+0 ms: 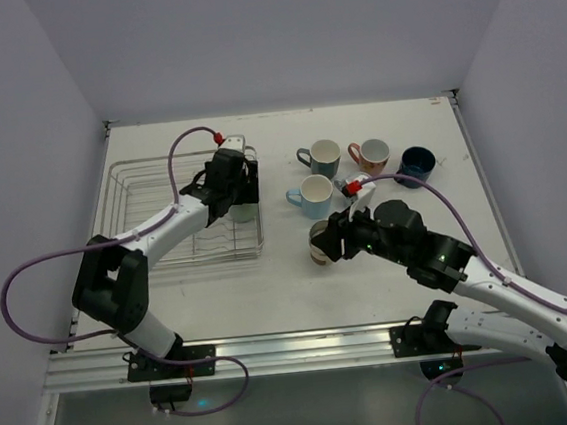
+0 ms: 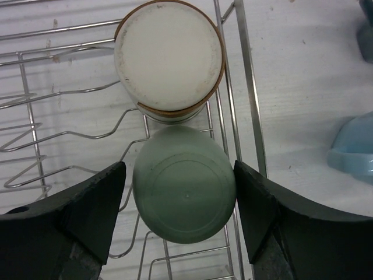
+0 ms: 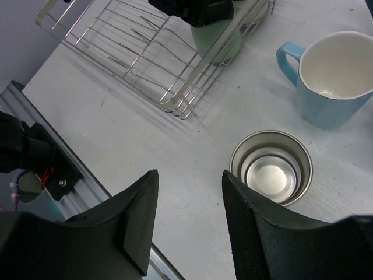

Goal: Unload the cups from the dish rack

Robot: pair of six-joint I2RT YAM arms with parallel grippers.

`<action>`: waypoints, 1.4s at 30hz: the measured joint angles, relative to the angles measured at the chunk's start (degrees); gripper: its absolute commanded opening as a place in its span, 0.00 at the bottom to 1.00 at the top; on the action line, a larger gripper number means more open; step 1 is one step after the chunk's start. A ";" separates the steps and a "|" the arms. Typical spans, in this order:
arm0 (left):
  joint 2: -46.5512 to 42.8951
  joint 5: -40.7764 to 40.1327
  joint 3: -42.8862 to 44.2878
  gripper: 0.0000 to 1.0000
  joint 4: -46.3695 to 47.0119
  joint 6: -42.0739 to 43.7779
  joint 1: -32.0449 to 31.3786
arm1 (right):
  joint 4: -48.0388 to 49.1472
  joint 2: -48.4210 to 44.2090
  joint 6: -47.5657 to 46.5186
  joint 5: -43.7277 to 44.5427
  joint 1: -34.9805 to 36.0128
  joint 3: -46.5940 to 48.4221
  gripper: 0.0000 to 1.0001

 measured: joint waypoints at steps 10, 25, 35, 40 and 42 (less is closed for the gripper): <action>-2.40 0.33 -0.76 0.26 1.51 -0.17 0.24 | 3.85 -0.02 1.38 -1.70 0.00 -1.55 0.52; -45.16 21.55 -17.94 0.18 17.40 -16.24 0.35 | 29.31 3.74 12.04 -8.57 -0.02 -4.48 0.77; -49.13 37.24 -30.16 0.18 31.47 -33.53 0.35 | 35.50 4.79 15.96 -11.26 -0.02 -4.46 0.71; -49.05 41.79 -32.59 0.25 38.42 -38.38 0.35 | 37.79 6.67 17.55 -13.60 -0.04 -4.22 0.58; -49.03 42.82 -32.59 0.46 40.09 -39.15 0.35 | 39.06 7.30 18.45 -14.58 -0.04 -4.20 0.31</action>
